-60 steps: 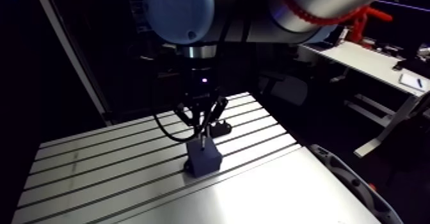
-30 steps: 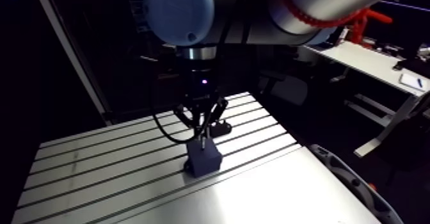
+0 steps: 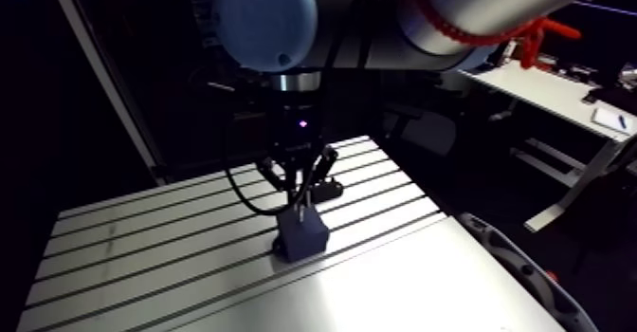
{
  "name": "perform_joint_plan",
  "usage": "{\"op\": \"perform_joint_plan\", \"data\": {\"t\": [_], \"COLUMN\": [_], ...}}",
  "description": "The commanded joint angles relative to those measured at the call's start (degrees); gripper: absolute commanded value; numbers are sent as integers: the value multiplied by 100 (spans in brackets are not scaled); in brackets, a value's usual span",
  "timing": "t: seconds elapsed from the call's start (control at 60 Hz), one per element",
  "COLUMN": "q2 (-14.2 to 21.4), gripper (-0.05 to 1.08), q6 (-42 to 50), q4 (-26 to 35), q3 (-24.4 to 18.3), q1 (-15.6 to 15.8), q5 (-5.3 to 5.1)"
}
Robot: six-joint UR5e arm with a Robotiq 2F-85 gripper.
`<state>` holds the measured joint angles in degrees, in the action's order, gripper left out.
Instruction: Pick up the M10 bolt and insert it into the hole until fully seated.
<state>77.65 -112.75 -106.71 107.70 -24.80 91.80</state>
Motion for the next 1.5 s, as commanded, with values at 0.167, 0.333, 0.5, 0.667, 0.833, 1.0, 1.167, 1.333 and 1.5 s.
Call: {"op": "perform_joint_plan", "data": {"t": [0.167,0.333,0.5,0.667,0.833,1.0,1.167,1.333,1.5], "q2": [-27,7,17,26,42,69,152,310,551], "gripper": [108,95,0,0,0,0,0,0,0], "q6": [19,54,3,-14,-6,-6,3,-15,-6], "q4": [-37,-85,-238,-258,-258,-250,-249,-249,-242], "q3": [36,45,69,72,72,64,55,45,22], "q1": [-8,0,1,1,1,1,9,43,98], "q5": [1,-9,-9,-27,-26,-26,-26,-28,-9]}}
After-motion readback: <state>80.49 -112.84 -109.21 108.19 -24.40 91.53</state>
